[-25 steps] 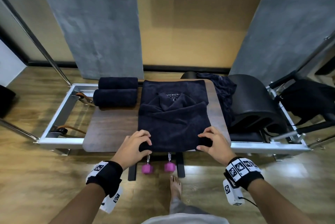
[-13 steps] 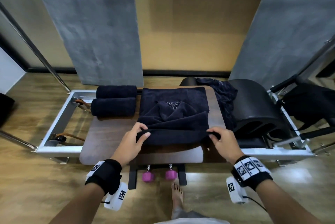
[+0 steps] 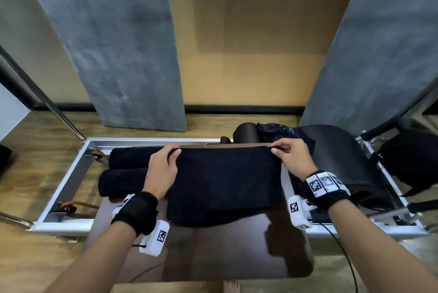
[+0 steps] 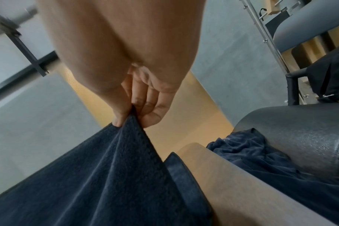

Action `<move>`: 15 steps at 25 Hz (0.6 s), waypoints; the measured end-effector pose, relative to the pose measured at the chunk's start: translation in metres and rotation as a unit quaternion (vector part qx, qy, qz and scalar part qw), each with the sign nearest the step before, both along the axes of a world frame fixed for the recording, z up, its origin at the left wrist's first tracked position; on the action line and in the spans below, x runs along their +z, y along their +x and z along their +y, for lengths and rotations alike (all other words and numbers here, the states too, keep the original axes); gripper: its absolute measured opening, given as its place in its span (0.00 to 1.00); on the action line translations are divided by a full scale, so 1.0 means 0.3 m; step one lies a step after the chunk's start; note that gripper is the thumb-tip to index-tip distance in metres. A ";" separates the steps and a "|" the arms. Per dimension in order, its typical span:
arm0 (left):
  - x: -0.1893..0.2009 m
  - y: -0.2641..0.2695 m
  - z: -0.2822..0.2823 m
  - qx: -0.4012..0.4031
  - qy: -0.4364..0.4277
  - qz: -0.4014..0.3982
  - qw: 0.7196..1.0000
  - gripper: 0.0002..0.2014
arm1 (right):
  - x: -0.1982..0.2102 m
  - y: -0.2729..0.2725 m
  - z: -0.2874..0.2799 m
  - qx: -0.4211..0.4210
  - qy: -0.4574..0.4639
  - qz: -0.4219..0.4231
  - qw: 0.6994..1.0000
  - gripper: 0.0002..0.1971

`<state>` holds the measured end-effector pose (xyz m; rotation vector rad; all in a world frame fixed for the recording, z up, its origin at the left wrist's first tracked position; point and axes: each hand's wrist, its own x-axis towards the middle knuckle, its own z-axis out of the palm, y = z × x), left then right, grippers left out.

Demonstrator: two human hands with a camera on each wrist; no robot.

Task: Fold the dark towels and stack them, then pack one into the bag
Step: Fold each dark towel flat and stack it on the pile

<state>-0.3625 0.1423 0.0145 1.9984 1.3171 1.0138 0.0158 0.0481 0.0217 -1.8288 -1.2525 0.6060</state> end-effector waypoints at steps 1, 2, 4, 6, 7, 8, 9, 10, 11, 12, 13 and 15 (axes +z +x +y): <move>-0.016 0.030 0.042 0.026 -0.008 0.019 0.999 0.07 | -0.020 0.010 0.049 -0.003 -0.022 -0.003 1.000 0.09; -0.035 0.059 0.081 0.053 -0.027 0.037 0.998 0.07 | -0.041 0.017 0.094 -0.006 -0.040 -0.011 0.999 0.08; -0.080 0.108 0.144 0.099 -0.082 0.075 0.989 0.09 | -0.081 0.026 0.169 -0.024 -0.075 -0.037 0.996 0.05; -0.126 0.146 0.189 0.122 -0.140 0.105 0.977 0.09 | -0.118 0.032 0.216 -0.035 -0.108 -0.064 0.991 0.02; -0.145 0.159 0.203 0.123 -0.164 0.121 0.971 0.09 | -0.134 0.032 0.228 -0.030 -0.125 -0.079 0.989 0.02; -0.157 0.168 0.208 0.121 -0.185 0.140 0.965 0.08 | -0.147 0.029 0.231 -0.023 -0.142 -0.093 0.985 0.02; -0.167 0.176 0.213 0.120 -0.199 0.159 0.960 0.07 | -0.160 0.029 0.236 -0.017 -0.157 -0.104 0.982 0.01; -0.174 0.183 0.214 0.120 -0.204 0.176 0.955 0.07 | -0.171 0.028 0.239 -0.012 -0.167 -0.110 0.980 0.02; -0.177 0.185 0.214 0.121 -0.198 0.190 0.954 0.08 | -0.180 0.026 0.241 -0.009 -0.174 -0.113 0.978 0.05; -0.179 0.185 0.212 0.119 -0.185 0.197 0.955 0.08 | -0.189 0.024 0.242 -0.008 -0.176 -0.110 0.978 0.07; -0.178 0.183 0.207 0.116 -0.169 0.199 0.958 0.08 | -0.194 0.023 0.242 -0.012 -0.177 -0.103 0.979 0.09; -0.173 0.177 0.189 0.103 -0.138 0.191 0.966 0.08 | -0.195 0.017 0.236 -0.023 -0.174 -0.087 0.981 0.10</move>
